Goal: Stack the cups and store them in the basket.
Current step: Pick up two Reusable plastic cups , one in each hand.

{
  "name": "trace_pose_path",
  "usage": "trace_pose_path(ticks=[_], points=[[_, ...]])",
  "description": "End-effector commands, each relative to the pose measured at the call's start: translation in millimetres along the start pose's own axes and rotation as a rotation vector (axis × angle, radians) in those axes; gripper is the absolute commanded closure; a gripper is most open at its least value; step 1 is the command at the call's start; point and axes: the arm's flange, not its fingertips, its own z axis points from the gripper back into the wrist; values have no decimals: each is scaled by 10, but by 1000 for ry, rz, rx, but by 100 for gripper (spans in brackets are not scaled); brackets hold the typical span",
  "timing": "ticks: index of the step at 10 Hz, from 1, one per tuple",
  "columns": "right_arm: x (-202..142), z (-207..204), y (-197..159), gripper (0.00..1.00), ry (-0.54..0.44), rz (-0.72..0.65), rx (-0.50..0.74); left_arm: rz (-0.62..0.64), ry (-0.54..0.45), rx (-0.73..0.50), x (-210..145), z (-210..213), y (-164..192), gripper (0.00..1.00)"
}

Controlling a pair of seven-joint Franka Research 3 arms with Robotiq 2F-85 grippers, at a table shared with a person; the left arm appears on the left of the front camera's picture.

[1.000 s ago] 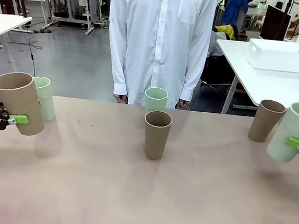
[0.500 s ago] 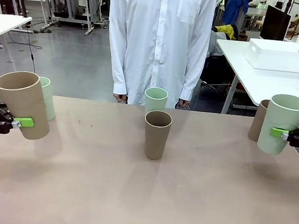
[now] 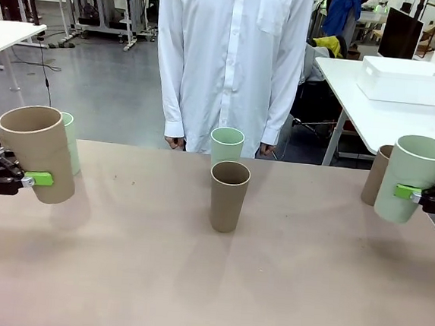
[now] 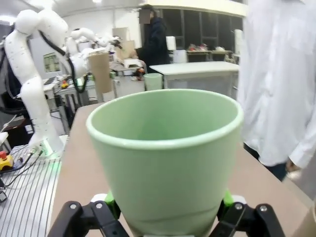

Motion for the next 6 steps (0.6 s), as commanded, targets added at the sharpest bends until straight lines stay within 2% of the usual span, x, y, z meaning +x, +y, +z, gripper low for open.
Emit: trace_pose_path(ticks=[1, 3, 6], points=[[-123, -324, 337, 14, -74, 58, 121, -18, 2, 3, 84, -286, -159, 17], [-207, -421, 578, 14, -96, 49, 165, 17, -24, -4, 18, -388, -232, 17], [-416, -525, 788, 14, -41, -5, 149, 18, -26, -26, -53, -553, -416, 17]])
